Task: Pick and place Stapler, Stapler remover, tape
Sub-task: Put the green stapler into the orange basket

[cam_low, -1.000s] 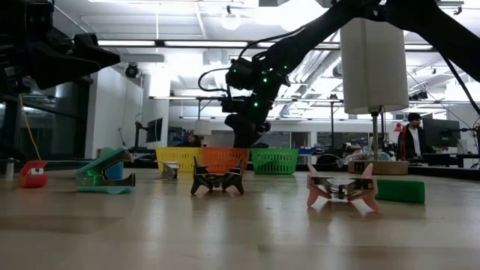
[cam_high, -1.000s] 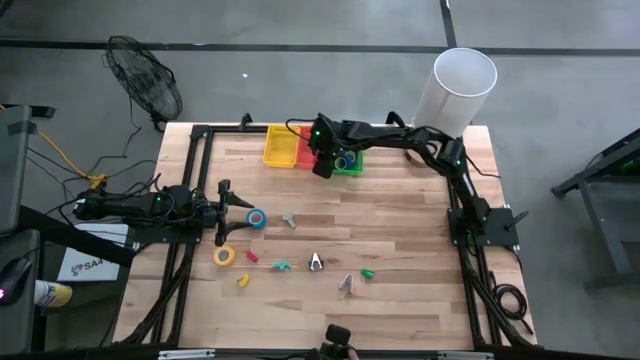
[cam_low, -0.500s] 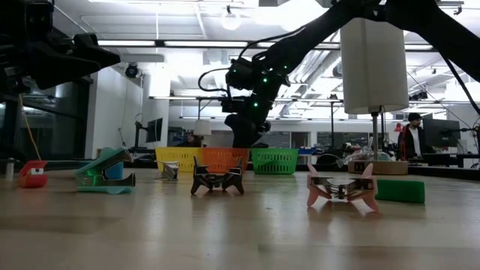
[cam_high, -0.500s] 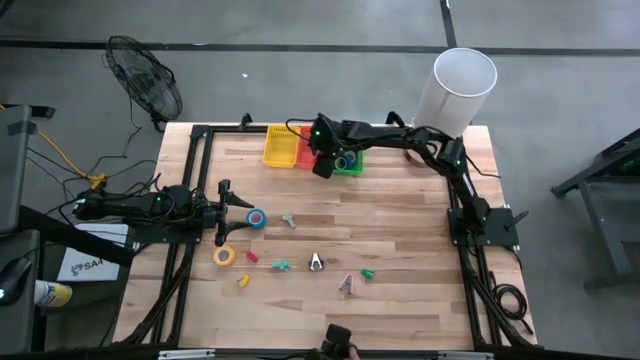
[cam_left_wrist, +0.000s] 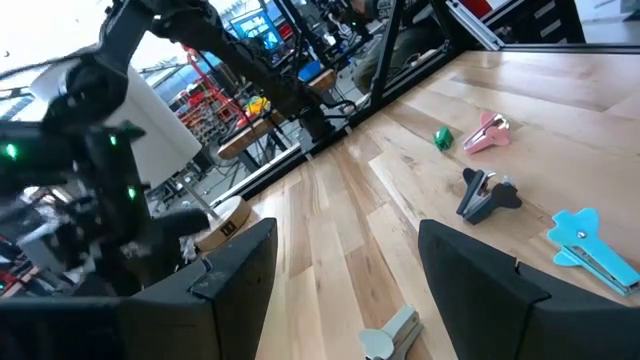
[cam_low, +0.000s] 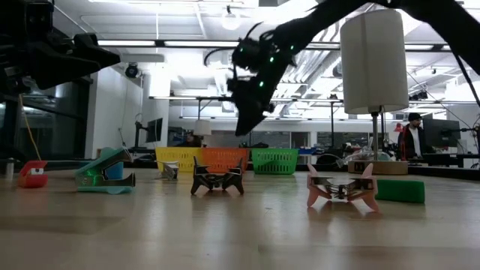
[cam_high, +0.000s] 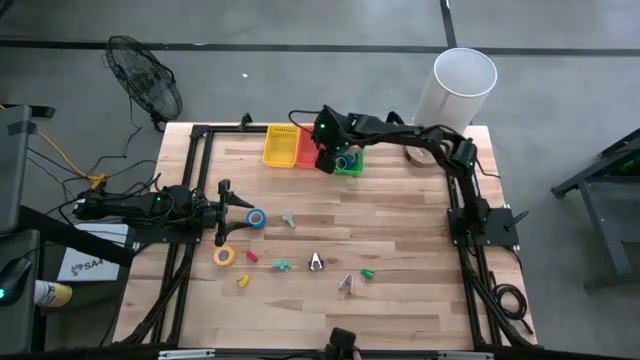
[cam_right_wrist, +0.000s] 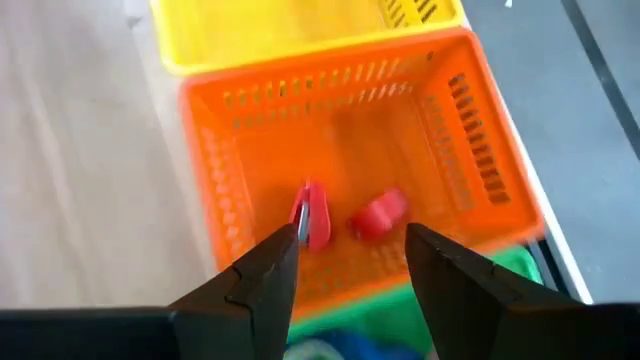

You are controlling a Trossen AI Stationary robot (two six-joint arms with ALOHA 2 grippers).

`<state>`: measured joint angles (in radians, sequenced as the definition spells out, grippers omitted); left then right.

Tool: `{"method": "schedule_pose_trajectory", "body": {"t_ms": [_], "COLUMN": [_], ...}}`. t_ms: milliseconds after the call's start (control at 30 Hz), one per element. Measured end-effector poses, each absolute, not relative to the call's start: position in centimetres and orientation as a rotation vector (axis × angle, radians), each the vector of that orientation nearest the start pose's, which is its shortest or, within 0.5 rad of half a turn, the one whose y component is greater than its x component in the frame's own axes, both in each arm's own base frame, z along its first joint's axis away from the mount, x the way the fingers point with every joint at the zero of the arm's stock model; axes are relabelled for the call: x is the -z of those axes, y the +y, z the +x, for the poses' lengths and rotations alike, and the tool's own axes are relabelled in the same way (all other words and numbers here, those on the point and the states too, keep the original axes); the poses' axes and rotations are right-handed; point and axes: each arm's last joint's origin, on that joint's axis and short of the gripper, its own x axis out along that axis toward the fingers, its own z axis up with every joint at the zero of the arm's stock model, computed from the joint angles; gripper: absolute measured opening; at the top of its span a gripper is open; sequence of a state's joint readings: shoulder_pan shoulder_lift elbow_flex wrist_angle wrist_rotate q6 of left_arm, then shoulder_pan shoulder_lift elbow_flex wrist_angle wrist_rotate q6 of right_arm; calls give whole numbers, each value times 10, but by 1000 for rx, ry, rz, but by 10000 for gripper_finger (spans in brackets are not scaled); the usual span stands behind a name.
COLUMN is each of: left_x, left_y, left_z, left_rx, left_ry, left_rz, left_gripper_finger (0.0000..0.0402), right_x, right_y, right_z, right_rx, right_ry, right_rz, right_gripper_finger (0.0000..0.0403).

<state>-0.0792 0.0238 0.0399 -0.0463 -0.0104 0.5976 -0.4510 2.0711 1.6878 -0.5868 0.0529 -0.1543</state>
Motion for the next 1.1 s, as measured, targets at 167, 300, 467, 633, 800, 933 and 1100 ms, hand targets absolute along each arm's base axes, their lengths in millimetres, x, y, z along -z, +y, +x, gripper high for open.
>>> {"method": "schedule_pose_trajectory", "body": {"t_ms": [167, 300, 467, 633, 800, 933, 1100], "left_x": [-171, -171, -171, -171, -171, -171, -171], "left_y": [-7, -7, -7, -7, -7, -7, -7], "left_z": [96, 96, 96, 96, 96, 96, 96], "left_rx": [76, 76, 76, 76, 75, 76, 76], "left_ry": [9, 9, 9, 9, 9, 9, 8], "left_rz": [599, 599, 599, 599, 599, 599, 599], "left_gripper_finger": [239, 239, 239, 239, 239, 239, 239], "right_x": [-244, -256, -257, -253, -252, -251, -251], "right_y": [-178, -158, -132, -102, -71, -47, -14], "right_z": [393, 384, 376, 373, 372, 371, 370], "right_rx": [357, 329, 303, 270, 244, 246, 253], "right_ry": [1035, 1099, 1232, 1358, 1434, 1479, 1522], "right_rz": [73, 100, 147, 168, 179, 212, 228], "right_gripper_finger": [178, 175, 174, 174, 174, 174, 174]}}
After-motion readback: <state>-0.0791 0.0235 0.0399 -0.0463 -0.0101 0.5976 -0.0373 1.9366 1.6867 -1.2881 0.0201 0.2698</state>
